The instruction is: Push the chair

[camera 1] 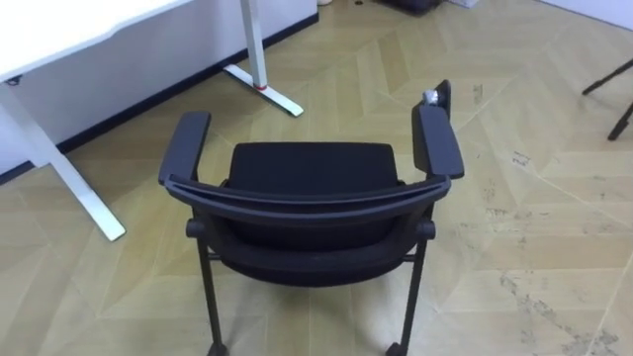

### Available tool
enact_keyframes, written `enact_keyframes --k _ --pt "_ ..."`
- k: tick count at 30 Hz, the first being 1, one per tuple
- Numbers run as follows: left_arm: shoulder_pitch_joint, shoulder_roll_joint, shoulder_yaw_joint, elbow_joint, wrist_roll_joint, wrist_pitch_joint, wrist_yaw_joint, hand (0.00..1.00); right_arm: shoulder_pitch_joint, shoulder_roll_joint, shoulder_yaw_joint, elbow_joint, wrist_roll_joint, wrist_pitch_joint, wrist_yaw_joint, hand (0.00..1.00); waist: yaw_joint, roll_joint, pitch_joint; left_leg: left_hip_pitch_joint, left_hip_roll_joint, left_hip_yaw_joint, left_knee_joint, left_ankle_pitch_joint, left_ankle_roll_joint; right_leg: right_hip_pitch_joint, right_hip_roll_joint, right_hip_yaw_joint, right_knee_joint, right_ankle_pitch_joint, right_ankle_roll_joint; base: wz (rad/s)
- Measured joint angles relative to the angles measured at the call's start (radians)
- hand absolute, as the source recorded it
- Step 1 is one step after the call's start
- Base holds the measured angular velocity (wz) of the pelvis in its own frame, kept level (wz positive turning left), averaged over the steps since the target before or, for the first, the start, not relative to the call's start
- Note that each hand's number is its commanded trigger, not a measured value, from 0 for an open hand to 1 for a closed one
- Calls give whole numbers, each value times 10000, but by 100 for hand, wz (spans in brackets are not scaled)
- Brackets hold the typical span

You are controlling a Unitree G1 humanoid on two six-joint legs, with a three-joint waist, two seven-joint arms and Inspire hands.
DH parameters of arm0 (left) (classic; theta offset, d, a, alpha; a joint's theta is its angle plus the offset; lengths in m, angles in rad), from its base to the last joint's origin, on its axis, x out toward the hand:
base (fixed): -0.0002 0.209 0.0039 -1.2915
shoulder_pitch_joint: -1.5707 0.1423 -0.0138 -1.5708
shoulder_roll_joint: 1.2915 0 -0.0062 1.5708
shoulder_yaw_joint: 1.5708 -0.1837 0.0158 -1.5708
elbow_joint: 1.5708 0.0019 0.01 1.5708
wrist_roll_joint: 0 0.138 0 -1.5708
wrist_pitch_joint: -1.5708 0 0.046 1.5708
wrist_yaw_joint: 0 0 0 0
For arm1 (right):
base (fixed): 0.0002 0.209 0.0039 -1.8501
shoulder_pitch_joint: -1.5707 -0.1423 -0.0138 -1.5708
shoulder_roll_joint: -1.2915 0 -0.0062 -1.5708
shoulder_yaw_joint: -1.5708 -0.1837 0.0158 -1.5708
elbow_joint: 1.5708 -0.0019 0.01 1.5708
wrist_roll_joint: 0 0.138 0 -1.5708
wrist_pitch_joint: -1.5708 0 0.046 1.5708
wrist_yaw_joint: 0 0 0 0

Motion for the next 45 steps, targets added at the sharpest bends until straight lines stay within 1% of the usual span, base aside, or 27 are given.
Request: enact_keyframes --k 1,2,5,6,7,8,10,13,14,16,17,18,20,22,25,28,29,31,32,35,37,39,41,42,43,45 --pt "-180 29 17 -136 405 -15 167 0 17 -82 0 0 9 1 -7 0 -19 63 -13 -17 -8 45 0 0 1 -30 -2 11 3 0 1 -7" --pt "-345 49 38 -337 801 -8 334 0 13 -122 0 -1 2 5 -24 0 -15 156 -78 -45 -4 100 -3 0 1 -101 1 52 27 0 0 -10" --pt "-629 98 44 -933 1548 16 557 0 -6 -142 -56 -10 0 10 -78 0 -23 209 -75 -100 11 183 -2 2 0 -209 18 138 62 1 -1 -10" --pt "-633 105 37 -1464 1990 10 610 0 -3 -140 -129 -28 -2 10 -75 0 -27 215 -79 -88 15 207 1 2 -1 -208 21 159 57 1 -1 -4" --pt "-633 113 13 -1987 2343 1 703 0 -10 -140 -276 -77 -10 9 -71 0 -113 215 -83 -88 13 218 12 2 -1 -203 18 173 48 1 -1 -6" --pt "-641 129 9 -2526 2486 9 736 0 -11 -148 -286 -173 0 1 -71 0 -168 216 -84 -92 10 241 12 2 -1 -212 17 251 32 1 -1 -6" --pt "-682 212 -34 -3121 2927 9 742 0 -66 -135 -282 -197 27 2 -54 0 -209 196 -91 -93 9 226 14 3 0 -226 21 303 27 0 0 -6" --pt "-943 339 -270 -3348 3832 19 746 0 -143 -113 -287 -175 -2 11 36 0 -341 203 -89 -111 6 214 15 3 0 -232 20 313 4 0 -1 -1" --pt "-956 346 -306 -3384 3959 25 746 0 -168 -106 -287 -174 -9 16 36 0 -391 203 -89 -115 7 214 15 3 0 -235 21 310 4 0 0 0" --pt "-963 340 -519 -4034 4534 287 716 0 -213 -77 -281 -215 160 23 45 0 -491 172 -87 -134 18 217 15 3 0 -265 39 345 7 2 -3 0" --pt "-979 339 -659 -4429 4916 320 715 0 -212 -56 -266 -215 249 24 37 0 -488 132 -86 -129 21 230 16 3 0 -260 40 341 7 3 -4 0" --pt "-1004 339 -743 -4572 5159 320 715 0 -223 -44 -263 -212 248 23 32 0 -491 120 -85 -120 22 230 15 3 -1 -254 40 341 6 3 -5 0" --pt "-1226 346 -1252 -4791 6087 375 698 0 -220 -21 -215 -198 298 13 64 0 -525 101 -72 -132 21 276 16 3 0 -253 30 319 2 4 -5 0" --pt "-1287 343 -1643 -4879 6464 385 689 0 -278 8 -195 -194 376 13 132 0 -555 87 -63 -140 28 343 16 3 -1 -274 39 309 2 7 -10 -5" --pt "-1303 345 -2087 -4890 6750 406 635 0 -310 3 -134 -172 510 14 143 0 -768 47 -36 -159 47 426 16 4 -2 -302 50 325 -2 12 -18 -4" --pt "-1295 352 -2678 -5086 6752 683 492 0 -283 -11 241 -151 678 14 143 0 -964 3 -11 -176 55 462 17 4 -3 -327 53 333 -5 12 -18 0" --pt "-1304 399 -2792 -5277 6749 763 417 0 -283 -4 241 -114 728 14 149 0 -1015 -1 -15 -205 55 466 17 4 -3 -345 48 324 -7 12 -18 0" --pt "-1315 513 -2991 -5384 6828 788 302 0 -304 -4 240 -83 740 11 159 0 -1037 35 -40 -271 46 461 25 4 -3 -406 36 321 -3 14 -16 0" --pt "-1314 619 -3132 -5385 6942 805 244 0 -321 -4 240 -41 744 10 197 0 -1043 59 -48 -280 45 455 26 5 -3 -419 34 336 -2 17 -16 3" --pt "-1315 702 -3412 -5474 6949 930 193 0 -465 2 350 189 765 10 267 0 -1082 80 -47 -281 47 422 25 5 -5 -405 36 340 -7 18 -16 4" --pt "-1311 738 -3674 -5802 7016 1252 8 0 -577 -6 581 205 773 10 256 0 -1119 111 -27 -299 43 418 26 6 -5 -409 34 329 -8 26 -12 2" --pt "-1297 751 -3885 -5979 7433 1422 -135 0 -623 -12 745 206 772 7 251 0 -1119 122 -17 -304 42 418 26 6 -4 -408 33 329 -9 34 -8 0" --pt "-1297 752 -4012 -6103 7960 1490 -290 0 -654 -37 916 206 801 -1 246 0 -1118 125 0 -310 43 417 27 7 -3 -409 37 348 -15 47 -7 0" --pt "-1297 751 -4052 -6137 8048 1494 -349 0 -660 -39 929 206 824 -1 244 0 -1117 126 9 -311 43 417 27 7 -3 -408 38 352 -15 50 -6 0" --pt "-1297 754 -4175 -6216 8275 1526 -427 0 -682 -38 932 207 860 -2 235 0 -1118 142 38 -315 44 419 29 7 -2 -409 39 362 -16 57 -2 0" --pt "-1297 759 -4402 -6360 8537 1588 -536 0 -718 -38 940 212 1017 -3 210 0 -1125 172 67 -345 45 417 38 8 -1 -430 35 363 -19 65 4 0"
